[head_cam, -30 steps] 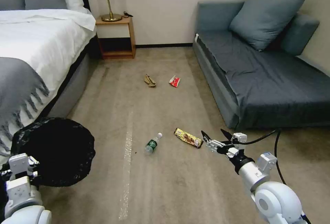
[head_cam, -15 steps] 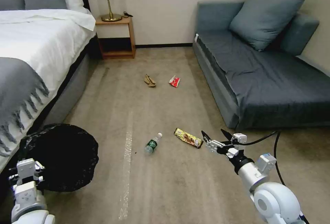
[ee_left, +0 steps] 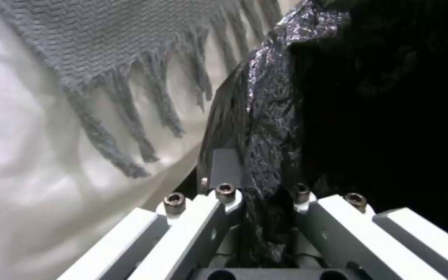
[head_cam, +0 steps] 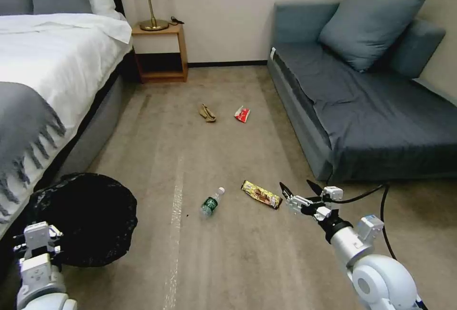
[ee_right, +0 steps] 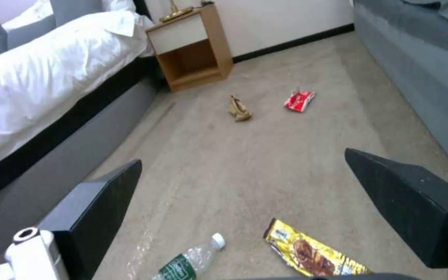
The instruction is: Pick up the trash bin, then pick up the garbage on the floor and place it into the trash bin.
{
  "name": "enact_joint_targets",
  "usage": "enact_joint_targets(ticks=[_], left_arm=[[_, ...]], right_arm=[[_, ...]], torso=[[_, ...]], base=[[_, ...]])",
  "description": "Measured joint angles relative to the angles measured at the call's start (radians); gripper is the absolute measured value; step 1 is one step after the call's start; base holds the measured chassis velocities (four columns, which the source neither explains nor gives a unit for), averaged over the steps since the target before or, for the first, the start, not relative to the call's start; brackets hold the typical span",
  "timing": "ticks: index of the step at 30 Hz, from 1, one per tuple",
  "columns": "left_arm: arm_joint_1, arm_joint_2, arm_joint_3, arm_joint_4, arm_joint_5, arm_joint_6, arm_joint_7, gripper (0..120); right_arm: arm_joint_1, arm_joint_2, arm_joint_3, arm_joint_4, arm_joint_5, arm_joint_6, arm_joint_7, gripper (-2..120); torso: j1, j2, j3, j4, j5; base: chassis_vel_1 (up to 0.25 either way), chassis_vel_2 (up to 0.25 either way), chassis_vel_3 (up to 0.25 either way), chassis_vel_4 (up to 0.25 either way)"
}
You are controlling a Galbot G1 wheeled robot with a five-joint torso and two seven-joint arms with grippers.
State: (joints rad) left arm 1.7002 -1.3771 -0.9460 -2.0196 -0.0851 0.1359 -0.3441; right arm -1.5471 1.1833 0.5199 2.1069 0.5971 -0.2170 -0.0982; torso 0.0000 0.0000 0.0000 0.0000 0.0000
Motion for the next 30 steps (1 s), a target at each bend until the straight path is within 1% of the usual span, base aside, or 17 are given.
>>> enact_joint_targets(ticks=[11, 30], left_arm=[[0.001, 0.001, -0.001, 0.005, 0.000, -0.016, 0.003, 4], [-0.003, 0.002, 0.001, 0.026, 0.000, -0.040, 0.010, 4]], right_arm=[[-0.005, 0.009, -0.002, -0.001, -0.011, 0.011, -0.009, 100], [-0.008, 0.009, -0.006, -0.013, -0.025, 0.024, -0.017, 100]], torso=[[0.000, 0.000, 0.000, 0.0000, 0.0000], [0.000, 0.000, 0.000, 0.0000, 0.0000]], base=[[-0.063, 0.052, 0.048, -0.053], [-0.078, 0.075, 0.082, -0.079]])
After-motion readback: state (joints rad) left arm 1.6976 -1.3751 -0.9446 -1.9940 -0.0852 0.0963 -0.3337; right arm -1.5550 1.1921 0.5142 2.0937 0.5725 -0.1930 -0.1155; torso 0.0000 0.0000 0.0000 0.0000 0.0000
